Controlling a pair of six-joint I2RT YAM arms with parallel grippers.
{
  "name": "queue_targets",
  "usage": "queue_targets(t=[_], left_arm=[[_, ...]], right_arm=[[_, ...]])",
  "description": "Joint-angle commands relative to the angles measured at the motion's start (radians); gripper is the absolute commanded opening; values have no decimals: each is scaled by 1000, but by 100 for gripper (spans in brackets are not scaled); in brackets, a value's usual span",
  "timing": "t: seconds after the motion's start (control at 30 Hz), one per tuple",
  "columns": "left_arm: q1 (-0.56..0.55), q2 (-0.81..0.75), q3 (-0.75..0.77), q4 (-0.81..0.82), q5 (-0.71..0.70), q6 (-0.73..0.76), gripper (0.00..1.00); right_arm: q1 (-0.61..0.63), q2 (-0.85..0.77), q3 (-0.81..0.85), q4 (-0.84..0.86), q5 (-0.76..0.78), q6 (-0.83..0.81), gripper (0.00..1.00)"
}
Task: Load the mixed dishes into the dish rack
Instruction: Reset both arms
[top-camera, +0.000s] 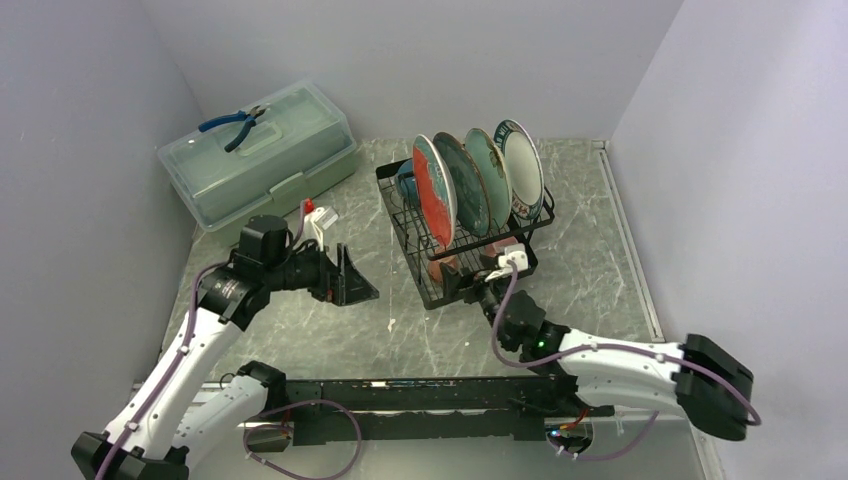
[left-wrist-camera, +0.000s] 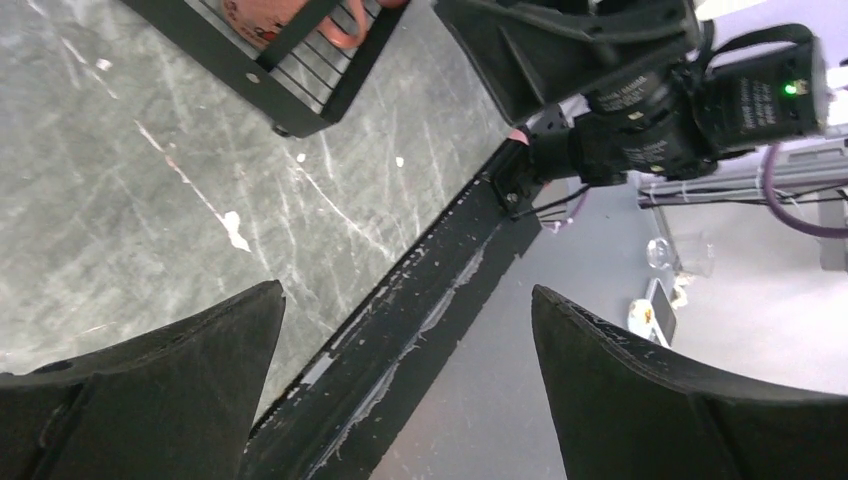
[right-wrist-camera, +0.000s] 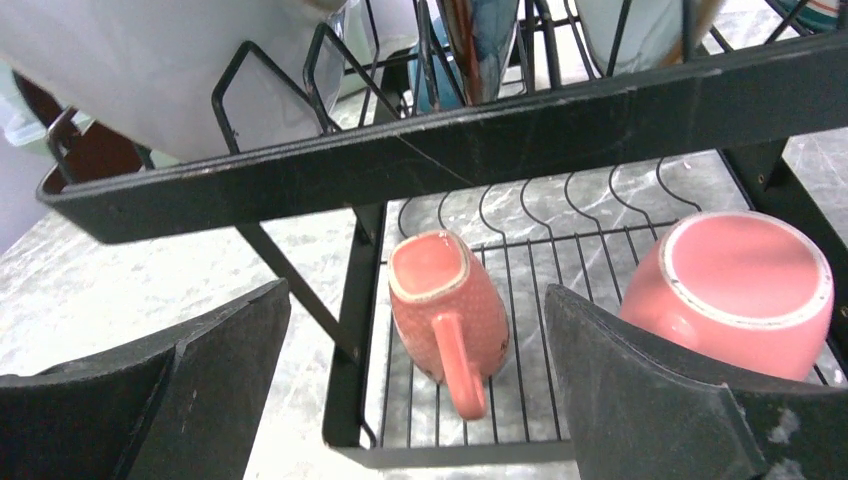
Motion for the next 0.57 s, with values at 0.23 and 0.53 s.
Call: queue_targets(t=[0.23,0.53], left_arm=[[4,31,141,-111,-296,114,99],[4,21,103,-84,-471,130,99]], right_arm=[[3,-392,174,-875,-155,151,100],[3,-466,326,-1222,-244,195,100]])
